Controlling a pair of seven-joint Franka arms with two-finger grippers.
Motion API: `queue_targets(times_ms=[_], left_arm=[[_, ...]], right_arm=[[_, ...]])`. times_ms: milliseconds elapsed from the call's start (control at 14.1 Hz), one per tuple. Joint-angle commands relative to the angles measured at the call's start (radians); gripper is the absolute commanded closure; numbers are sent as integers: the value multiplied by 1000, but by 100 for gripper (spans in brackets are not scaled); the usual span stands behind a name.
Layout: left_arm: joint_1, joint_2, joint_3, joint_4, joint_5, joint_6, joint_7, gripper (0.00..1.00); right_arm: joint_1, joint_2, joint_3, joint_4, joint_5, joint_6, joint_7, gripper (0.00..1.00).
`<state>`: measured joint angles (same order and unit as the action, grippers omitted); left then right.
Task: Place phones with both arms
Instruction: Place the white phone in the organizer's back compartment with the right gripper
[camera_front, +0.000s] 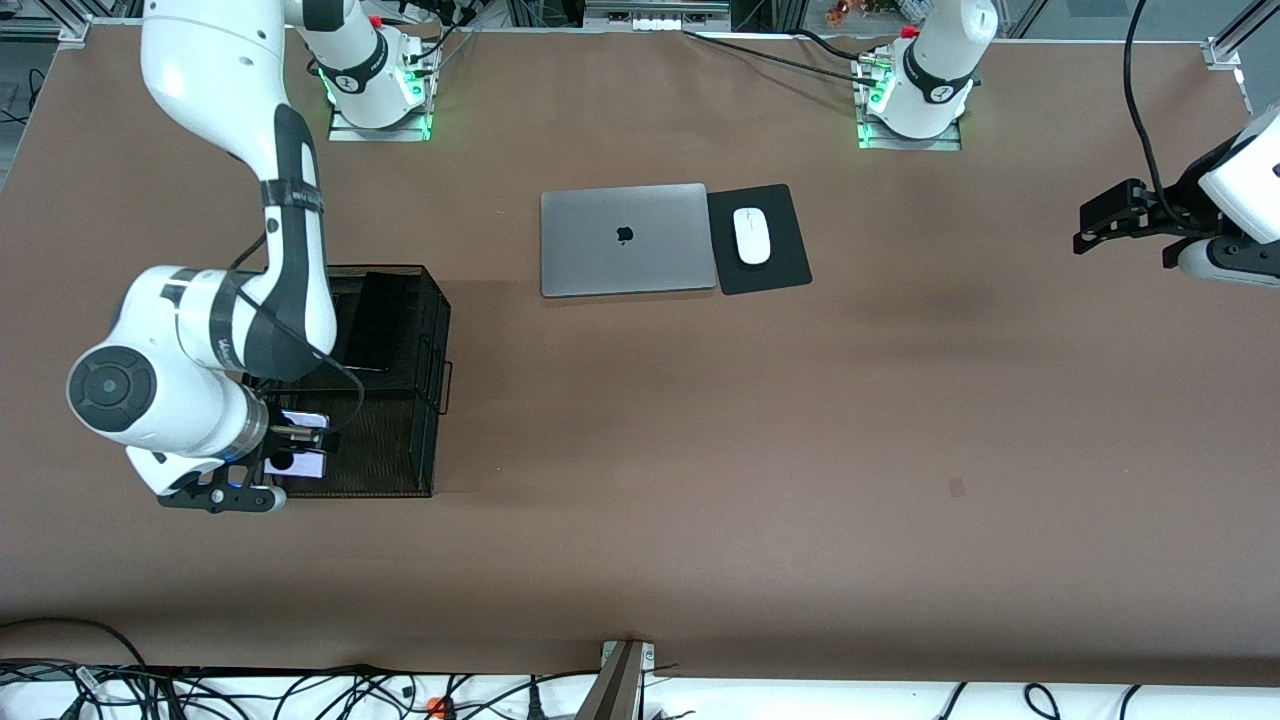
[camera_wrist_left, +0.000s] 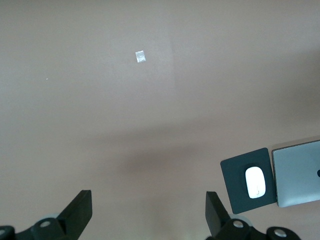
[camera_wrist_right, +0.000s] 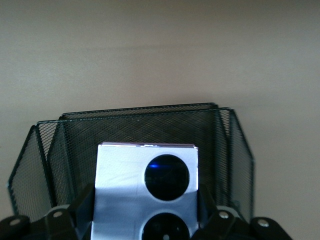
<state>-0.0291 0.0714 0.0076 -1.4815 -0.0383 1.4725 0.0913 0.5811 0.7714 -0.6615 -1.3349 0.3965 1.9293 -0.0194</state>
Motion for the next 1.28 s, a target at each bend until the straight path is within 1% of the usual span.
queue_targets(times_ms=[0, 71, 142, 426, 497, 710, 852, 994, 1136, 1207], left_arm=[[0, -27, -8, -20, 21, -6, -12, 0], [0, -27, -8, -20, 21, -6, -13, 0], [0, -27, -9, -20, 21, -6, -13, 0], [0, -27, -11, -20, 21, -9, -13, 0], [0, -27, -11, -20, 21, -9, -13, 0], [0, -27, -11, -20, 21, -9, -13, 0], [0, -27, -11, -20, 21, -9, -13, 0], [0, -27, -11, -20, 21, -9, -13, 0], [0, -27, -11, -20, 21, -9, -13, 0], [0, -27, -11, -19, 21, -9, -13, 0]], right_arm=[[20, -20, 8, -104, 71, 98, -2, 70], [26, -18, 8, -124, 108, 114, -1, 68], [28, -18, 8, -139, 122, 114, -2, 68], [28, -15, 8, -176, 128, 119, -1, 67], [29, -11, 13, -181, 137, 119, -1, 65], [28, -3, 22, -185, 153, 119, 4, 48], [26, 0, 22, -185, 153, 119, 4, 35], [26, 0, 22, -185, 153, 119, 6, 17], [25, -1, 22, -181, 153, 119, 9, 1], [23, -1, 22, -178, 154, 117, 10, 1]])
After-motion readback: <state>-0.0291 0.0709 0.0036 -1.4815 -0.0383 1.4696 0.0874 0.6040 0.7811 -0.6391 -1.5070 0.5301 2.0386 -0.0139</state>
